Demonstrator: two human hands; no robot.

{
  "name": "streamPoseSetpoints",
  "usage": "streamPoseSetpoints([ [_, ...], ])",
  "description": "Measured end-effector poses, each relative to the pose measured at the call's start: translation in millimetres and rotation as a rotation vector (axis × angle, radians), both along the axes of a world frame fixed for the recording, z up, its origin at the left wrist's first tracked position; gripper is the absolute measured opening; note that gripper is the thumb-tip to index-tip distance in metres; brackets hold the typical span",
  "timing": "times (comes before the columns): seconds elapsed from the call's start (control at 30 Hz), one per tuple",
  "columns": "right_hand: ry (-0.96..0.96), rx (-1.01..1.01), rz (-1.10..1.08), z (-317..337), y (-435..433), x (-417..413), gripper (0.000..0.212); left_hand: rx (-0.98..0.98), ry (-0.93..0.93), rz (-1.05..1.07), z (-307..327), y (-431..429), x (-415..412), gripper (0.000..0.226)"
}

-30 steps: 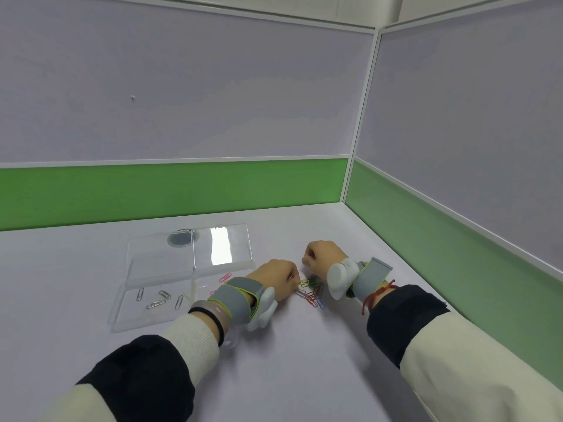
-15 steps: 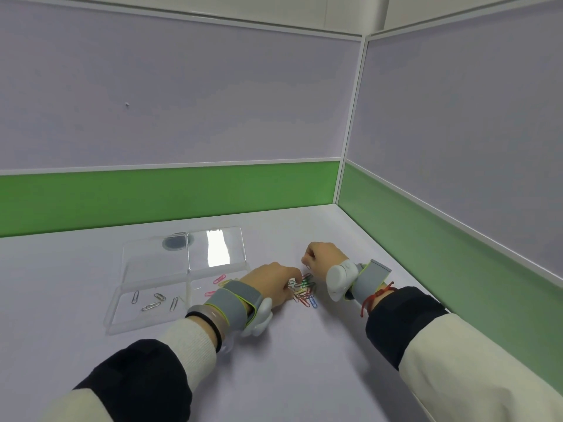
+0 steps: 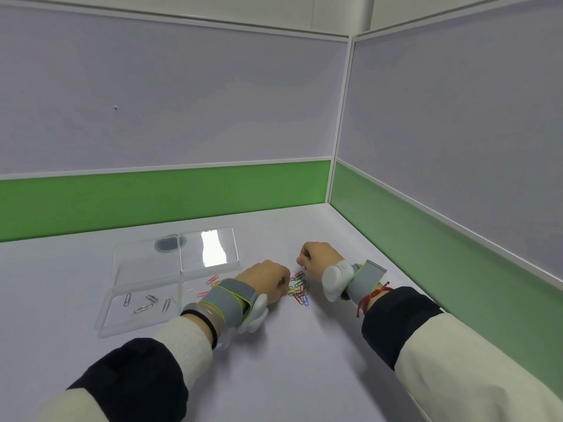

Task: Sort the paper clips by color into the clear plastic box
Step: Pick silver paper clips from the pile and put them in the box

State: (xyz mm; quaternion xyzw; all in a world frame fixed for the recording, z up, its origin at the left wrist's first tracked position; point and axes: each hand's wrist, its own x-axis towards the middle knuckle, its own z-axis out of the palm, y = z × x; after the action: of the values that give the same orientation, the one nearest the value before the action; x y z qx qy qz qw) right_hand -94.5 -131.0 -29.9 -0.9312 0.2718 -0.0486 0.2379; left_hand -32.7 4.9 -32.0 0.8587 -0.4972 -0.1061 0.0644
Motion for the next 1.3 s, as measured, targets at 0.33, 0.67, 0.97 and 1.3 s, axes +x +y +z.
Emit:
streamPoseSetpoints([
  [0.33,-0.024,0.015,-0.016,4,0,-4,0.010,-0.230,0.236,0.136,7,2,9,0.016],
  [0.67,-0.232,0.301,0.096,18,30,3,0.027,-0.371,0.384,0.208,16,21,20,0.026],
  [0.97,-0.284,0.720,0.160,28,71,25,0.028,-0.436,0.450,0.354,23,62,39,0.037],
  [1.3,-0.163,0.873,0.258,33,138,58,0.025,-0.488,0.438,0.481,27,124,63,0.036],
])
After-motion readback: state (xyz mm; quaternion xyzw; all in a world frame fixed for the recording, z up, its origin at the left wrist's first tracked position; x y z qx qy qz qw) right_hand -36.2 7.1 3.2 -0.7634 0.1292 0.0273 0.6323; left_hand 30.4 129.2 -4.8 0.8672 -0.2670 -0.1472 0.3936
